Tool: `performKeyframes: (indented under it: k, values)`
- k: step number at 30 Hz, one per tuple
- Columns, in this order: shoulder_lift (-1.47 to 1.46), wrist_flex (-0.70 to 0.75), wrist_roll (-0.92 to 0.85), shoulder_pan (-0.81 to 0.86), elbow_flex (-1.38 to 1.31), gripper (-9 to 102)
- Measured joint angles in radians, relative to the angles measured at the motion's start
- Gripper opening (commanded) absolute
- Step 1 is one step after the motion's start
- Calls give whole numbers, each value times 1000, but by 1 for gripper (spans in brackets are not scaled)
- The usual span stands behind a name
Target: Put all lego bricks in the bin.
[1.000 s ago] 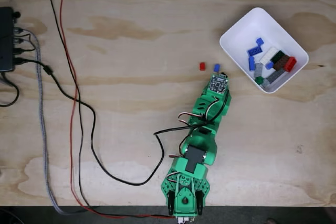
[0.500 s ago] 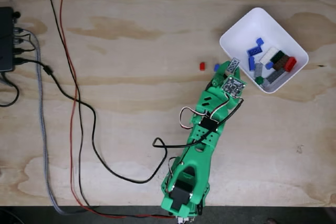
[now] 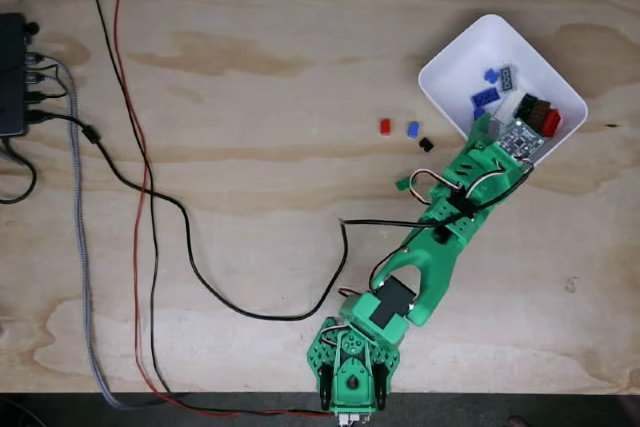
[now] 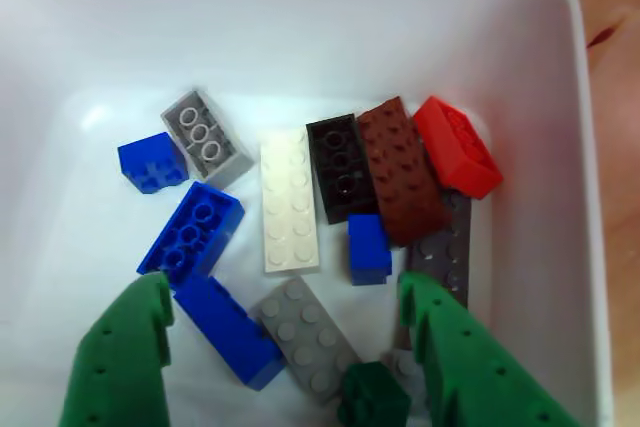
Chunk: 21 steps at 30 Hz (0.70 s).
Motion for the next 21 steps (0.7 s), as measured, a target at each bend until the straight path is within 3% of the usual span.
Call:
performKeyframes:
  k: [3, 11, 14, 17, 21]
  values:
    - [23, 34, 54, -26, 3, 31]
    - [643, 558, 184, -282, 175, 30]
    - [795, 658, 184, -328, 252, 29]
    - [776, 588, 117, -313, 514, 29]
    - [637, 278, 40, -279, 742, 30]
